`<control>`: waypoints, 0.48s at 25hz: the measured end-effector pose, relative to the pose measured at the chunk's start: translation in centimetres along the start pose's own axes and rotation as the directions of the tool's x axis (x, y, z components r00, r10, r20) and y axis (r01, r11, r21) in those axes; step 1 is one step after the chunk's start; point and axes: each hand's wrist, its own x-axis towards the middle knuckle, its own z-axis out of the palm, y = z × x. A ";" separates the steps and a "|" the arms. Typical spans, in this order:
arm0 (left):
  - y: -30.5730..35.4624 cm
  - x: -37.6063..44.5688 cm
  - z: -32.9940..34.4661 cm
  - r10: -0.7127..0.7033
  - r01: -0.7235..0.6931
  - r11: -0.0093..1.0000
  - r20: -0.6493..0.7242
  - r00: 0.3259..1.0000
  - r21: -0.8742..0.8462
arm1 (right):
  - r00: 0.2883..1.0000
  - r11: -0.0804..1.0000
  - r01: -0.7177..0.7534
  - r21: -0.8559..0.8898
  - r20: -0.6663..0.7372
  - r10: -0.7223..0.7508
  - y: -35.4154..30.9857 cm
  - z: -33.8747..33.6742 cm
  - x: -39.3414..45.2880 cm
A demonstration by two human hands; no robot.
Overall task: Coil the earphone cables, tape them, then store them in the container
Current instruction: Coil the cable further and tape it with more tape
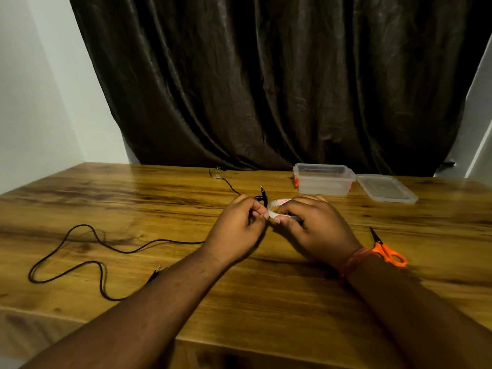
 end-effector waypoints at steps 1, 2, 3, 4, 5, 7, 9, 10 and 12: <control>0.0 0.0 0.0 0.001 -0.001 1.000 0.001 1.000 0.005 | 1.000 1.000 0.002 -0.004 0.002 -0.002 0.0 0.0 0.0; 0.0 0.0 0.0 -0.002 0.002 1.000 0.003 1.000 0.007 | 1.000 1.000 0.005 -0.006 0.004 -0.004 -0.1 0.0 0.0; -0.1 0.0 0.1 -0.009 0.008 1.000 0.004 1.000 0.010 | 1.000 1.000 0.006 -0.004 0.005 -0.006 -0.1 0.0 0.0; 0.0 0.0 0.1 -0.016 0.016 1.000 0.003 1.000 0.010 | 1.000 1.000 0.003 0.002 0.009 -0.003 -0.2 0.0 0.0; -0.1 0.0 0.1 -0.023 0.023 1.000 0.000 1.000 0.010 | 1.000 1.000 -0.006 0.011 0.015 0.006 -0.2 -0.1 0.0; -0.1 0.1 0.1 -0.031 0.031 0.999 0.000 1.000 0.016 | 0.999 0.999 -0.025 0.029 0.028 0.024 -0.2 -0.1 0.0; -0.2 0.2 0.1 -0.032 0.032 0.999 0.004 0.999 0.023 | 0.999 0.999 -0.034 0.042 0.035 0.032 -0.2 -0.1 0.1; -0.2 0.2 0.1 -0.035 0.035 0.999 0.007 0.999 0.029 | 0.999 0.998 -0.034 0.046 0.039 0.032 -0.2 -0.1 0.1; -0.2 0.2 0.2 -0.039 0.038 0.998 0.016 0.999 0.056 | 0.999 0.998 -0.028 0.048 0.044 0.025 -0.2 -0.1 0.1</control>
